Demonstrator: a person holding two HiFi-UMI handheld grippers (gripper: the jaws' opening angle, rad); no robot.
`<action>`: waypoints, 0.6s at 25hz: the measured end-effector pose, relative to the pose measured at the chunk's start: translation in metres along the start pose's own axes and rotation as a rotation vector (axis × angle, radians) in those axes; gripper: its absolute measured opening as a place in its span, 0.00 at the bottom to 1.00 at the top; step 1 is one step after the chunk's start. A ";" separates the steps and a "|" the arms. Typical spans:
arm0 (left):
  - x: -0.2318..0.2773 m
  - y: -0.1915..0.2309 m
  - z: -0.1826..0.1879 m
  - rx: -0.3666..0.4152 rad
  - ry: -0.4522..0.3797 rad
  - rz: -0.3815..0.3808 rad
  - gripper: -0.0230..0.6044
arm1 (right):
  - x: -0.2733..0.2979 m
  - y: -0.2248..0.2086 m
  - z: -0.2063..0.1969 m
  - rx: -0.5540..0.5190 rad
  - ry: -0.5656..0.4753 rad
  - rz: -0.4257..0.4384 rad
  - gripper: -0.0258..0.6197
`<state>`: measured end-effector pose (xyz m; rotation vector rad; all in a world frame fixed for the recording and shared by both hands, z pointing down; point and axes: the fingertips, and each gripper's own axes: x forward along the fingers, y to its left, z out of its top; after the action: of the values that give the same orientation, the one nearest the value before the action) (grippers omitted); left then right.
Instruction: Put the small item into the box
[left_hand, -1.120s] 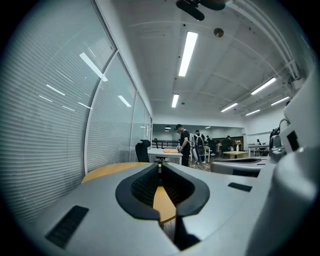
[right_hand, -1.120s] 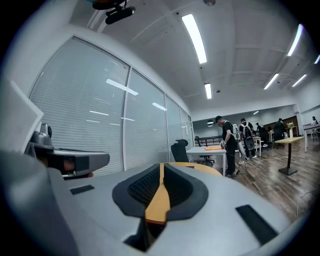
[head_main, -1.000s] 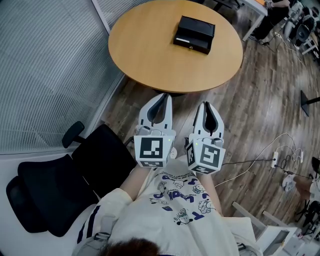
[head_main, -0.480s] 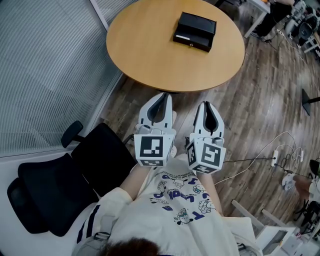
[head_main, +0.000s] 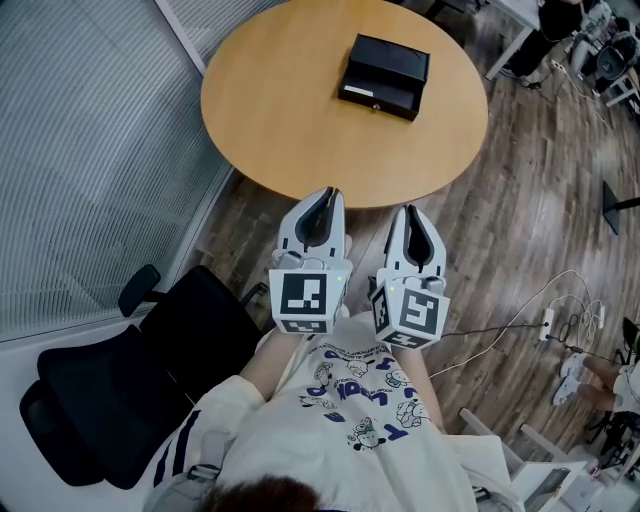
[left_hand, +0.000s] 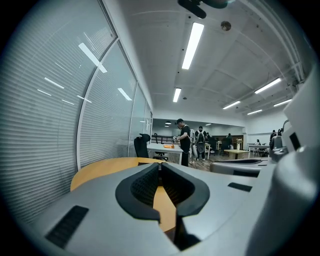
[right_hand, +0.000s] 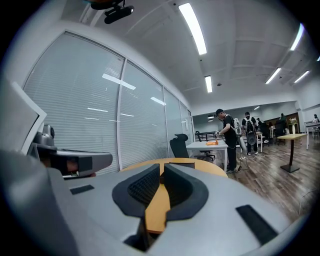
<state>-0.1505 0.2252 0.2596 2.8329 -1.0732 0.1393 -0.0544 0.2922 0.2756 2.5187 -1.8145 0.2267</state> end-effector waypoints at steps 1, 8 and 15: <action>0.007 0.002 0.001 0.000 0.001 -0.001 0.08 | 0.007 -0.002 0.001 0.000 0.001 -0.001 0.11; 0.055 0.018 0.008 -0.011 0.010 0.003 0.08 | 0.055 -0.016 0.008 -0.003 0.011 -0.007 0.11; 0.103 0.037 0.012 -0.020 0.025 -0.006 0.08 | 0.105 -0.023 0.015 -0.013 0.027 -0.014 0.11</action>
<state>-0.0977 0.1293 0.2627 2.8088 -1.0555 0.1623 0.0014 0.1991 0.2768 2.5056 -1.7827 0.2462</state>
